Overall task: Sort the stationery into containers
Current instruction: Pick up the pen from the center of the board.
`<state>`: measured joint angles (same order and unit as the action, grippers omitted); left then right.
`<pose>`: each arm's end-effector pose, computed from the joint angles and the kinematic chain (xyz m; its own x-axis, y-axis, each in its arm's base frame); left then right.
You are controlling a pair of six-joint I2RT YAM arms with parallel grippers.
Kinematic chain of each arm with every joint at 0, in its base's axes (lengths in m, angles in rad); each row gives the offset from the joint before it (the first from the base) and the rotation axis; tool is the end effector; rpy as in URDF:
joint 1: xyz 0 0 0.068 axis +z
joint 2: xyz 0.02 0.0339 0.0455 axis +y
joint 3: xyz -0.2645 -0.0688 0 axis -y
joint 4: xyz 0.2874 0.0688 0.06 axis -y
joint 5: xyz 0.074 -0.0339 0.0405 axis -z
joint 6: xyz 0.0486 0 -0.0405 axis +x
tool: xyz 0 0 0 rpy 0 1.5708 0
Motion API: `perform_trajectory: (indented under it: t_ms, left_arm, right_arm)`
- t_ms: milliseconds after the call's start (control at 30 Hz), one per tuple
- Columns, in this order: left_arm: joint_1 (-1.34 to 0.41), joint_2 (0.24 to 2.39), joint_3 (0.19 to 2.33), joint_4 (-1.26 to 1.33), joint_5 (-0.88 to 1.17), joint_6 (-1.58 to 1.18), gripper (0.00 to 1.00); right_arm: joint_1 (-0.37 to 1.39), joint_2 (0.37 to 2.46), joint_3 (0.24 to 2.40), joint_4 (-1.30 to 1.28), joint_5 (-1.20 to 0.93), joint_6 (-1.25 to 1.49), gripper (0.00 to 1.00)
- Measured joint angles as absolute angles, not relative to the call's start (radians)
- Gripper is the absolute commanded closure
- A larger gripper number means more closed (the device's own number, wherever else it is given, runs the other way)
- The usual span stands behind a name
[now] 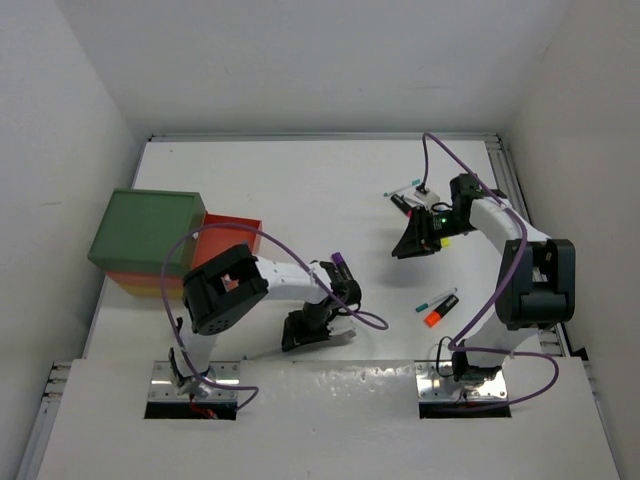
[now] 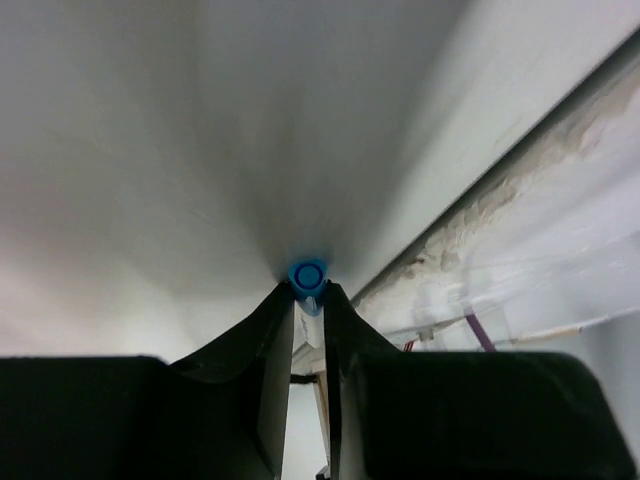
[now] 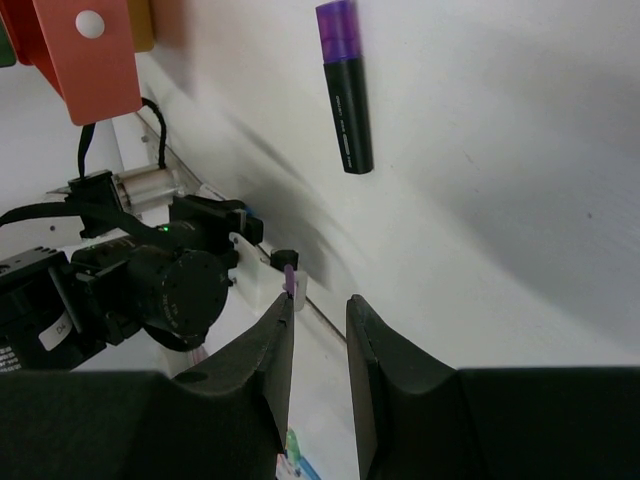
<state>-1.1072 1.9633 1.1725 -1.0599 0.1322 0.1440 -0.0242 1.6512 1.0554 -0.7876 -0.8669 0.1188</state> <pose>0.1428 -0.3000 0.0783 -0.3004 0.9190 0.2552 0.9230 0.3476 -0.1650 0.3332 0.0290 0.1619 -0.9903 0.1007 -0.0962 -0.0090 0.6430 0.7658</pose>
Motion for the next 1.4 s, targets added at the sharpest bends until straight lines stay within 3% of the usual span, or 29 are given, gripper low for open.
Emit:
perform_trajectory:
  t_ms: [367,567,733,867,967,1200,1400]
  left_arm:
    - [-1.03,1.981,1.357,-0.819,0.015,0.13,1.0]
    - [-0.96,2.012,1.434,-0.651,0.001,0.145,0.82]
    - [-0.913,1.987,1.36,-0.6,0.039,0.145,0.62]
    - [-0.876,1.932,1.281,-0.585,0.074,0.133,0.57]
    - [-0.859,1.912,1.253,-0.58,0.086,0.128,0.6]
    - [-0.854,1.877,1.198,-0.537,0.096,0.114,0.88]
    - [-0.856,1.834,1.136,-0.476,0.129,0.081,1.0]
  right_arm:
    - [-0.024,1.651,1.07,-0.795,-0.867,0.116,0.73]
    - [-0.024,1.651,1.08,-0.801,-0.864,0.115,0.73]
    - [-0.026,1.65,1.087,-0.809,-0.863,0.112,0.73]
    - [-0.028,1.65,1.088,-0.813,-0.863,0.113,0.73]
    - [-0.028,1.65,1.09,-0.814,-0.863,0.113,0.73]
    - [-0.028,1.633,1.095,-0.814,-0.862,0.113,0.74]
    - [-0.028,1.599,1.095,-0.813,-0.854,0.125,0.75]
